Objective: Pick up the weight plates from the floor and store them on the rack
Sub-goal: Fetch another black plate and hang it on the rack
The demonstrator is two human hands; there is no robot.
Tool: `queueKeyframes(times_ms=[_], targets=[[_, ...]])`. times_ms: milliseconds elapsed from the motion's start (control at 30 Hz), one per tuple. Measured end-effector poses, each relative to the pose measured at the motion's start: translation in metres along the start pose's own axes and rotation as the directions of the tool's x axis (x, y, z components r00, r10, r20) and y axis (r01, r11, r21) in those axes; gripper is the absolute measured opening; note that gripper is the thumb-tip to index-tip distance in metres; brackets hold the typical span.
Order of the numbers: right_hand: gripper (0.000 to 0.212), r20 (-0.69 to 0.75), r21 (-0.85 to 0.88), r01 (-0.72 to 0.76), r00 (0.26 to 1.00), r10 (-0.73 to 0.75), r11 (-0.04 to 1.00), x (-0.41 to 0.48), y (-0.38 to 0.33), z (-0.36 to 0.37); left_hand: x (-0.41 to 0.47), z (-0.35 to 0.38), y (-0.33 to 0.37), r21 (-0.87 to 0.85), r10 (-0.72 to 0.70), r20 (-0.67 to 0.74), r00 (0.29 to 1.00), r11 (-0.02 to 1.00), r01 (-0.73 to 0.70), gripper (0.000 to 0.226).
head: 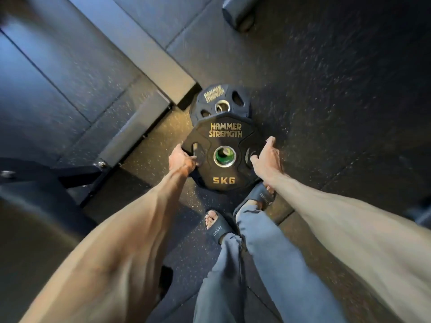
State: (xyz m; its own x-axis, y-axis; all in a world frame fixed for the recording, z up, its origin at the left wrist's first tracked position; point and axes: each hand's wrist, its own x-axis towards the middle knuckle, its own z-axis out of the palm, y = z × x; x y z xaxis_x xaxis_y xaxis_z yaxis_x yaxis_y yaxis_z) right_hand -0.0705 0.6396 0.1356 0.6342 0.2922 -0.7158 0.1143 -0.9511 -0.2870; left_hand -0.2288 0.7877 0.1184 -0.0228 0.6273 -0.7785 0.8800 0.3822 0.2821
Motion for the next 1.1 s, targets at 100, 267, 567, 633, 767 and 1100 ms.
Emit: queueKeyframes(times_ms=[100,267,567,633,767,1100], targets=[[0.067,-0.005,0.049,0.068,0.998,-0.068,0.996,-0.054,-0.058,-0.091,-0.075,-0.076,0.058,-0.037,0.040,-0.040,0.998,0.998,-0.042,0.034],[0.045,-0.075,0.262,0.160,0.987,-0.145,0.952,-0.127,-0.151,-0.212,-0.168,-0.181,0.138,-0.275,0.048,-0.143,0.989,0.958,-0.086,0.015],[0.037,-0.232,0.464,0.247,0.961,-0.152,0.851,-0.181,-0.312,-0.313,-0.209,-0.328,0.267,-0.660,0.019,-0.165,0.986,0.741,-0.125,0.016],[0.037,-0.255,0.521,0.257,0.957,-0.139,0.814,-0.182,-0.351,-0.323,-0.202,-0.358,0.290,-0.678,0.065,-0.181,0.981,0.714,-0.172,0.015],[0.035,-0.312,0.567,0.305,0.939,-0.144,0.765,-0.163,-0.418,-0.345,-0.178,-0.410,0.338,-0.651,0.175,-0.156,0.972,0.722,-0.234,0.016],[0.046,-0.416,0.617,0.394,0.898,-0.144,0.681,-0.064,-0.573,-0.393,-0.088,-0.508,0.483,-0.723,0.232,-0.163,0.959,0.634,-0.276,0.023]])
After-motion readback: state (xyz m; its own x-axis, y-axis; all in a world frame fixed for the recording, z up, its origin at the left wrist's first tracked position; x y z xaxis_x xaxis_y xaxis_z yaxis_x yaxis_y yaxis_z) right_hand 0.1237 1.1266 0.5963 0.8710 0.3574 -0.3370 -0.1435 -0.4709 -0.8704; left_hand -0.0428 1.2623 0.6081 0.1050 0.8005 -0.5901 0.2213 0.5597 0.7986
